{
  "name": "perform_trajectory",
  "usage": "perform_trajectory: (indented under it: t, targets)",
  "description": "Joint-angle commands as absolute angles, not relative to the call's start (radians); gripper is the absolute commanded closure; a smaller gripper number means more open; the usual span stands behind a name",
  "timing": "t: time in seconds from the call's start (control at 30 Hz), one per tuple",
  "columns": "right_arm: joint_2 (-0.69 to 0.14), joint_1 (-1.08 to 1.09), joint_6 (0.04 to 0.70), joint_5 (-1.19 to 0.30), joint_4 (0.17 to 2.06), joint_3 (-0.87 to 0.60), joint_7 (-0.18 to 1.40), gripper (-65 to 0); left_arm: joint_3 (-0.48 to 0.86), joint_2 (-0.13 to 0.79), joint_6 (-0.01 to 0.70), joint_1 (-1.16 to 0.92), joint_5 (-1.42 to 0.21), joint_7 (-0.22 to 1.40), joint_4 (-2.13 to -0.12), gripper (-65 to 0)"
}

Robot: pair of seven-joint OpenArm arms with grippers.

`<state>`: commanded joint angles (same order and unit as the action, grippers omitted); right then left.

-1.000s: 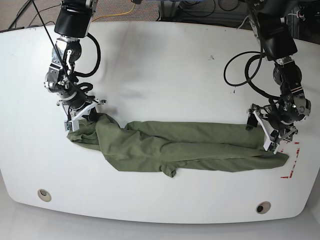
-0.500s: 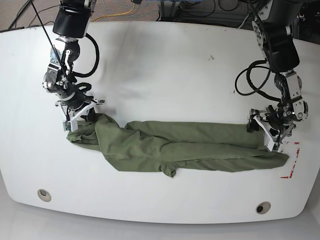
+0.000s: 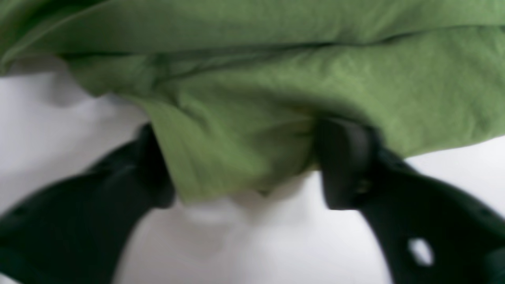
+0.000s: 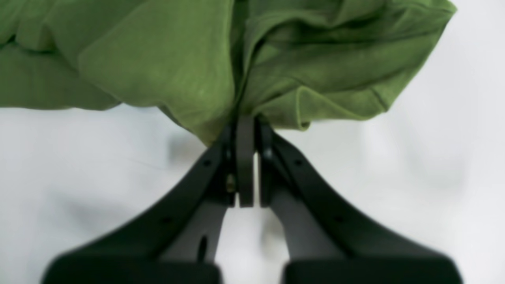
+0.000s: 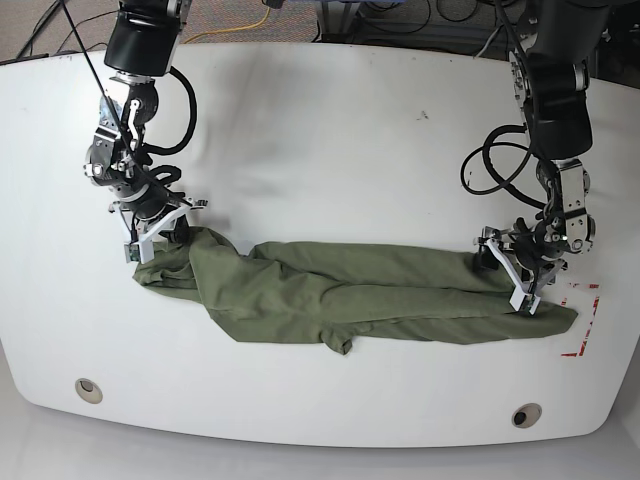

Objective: Layout the t-shirt on the table in an organized manner, then fold the t-shirt properly
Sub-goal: 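Grasp the shirt's ends with both grippers and pull them apart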

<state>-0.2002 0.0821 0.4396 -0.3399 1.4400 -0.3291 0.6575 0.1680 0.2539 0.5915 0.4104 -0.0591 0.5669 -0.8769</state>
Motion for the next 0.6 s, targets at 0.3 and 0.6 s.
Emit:
perform_trajectory:
  t: [0.3, 0.6]
  targets:
    - [-0.197, 0.065, 0.435, -0.340, 1.547, -0.329, 0.682, 0.0, 0.170, 0.255, 0.596, 0.403, -0.062, 0.653, -0.917, 0.0]
    - [-0.194, 0.018, 0.435, -0.340, 1.784, -0.331, 0.777, 0.0, 0.171, 0.283, 0.598, 0.271, -0.064, 0.848, -1.345, 0.0]
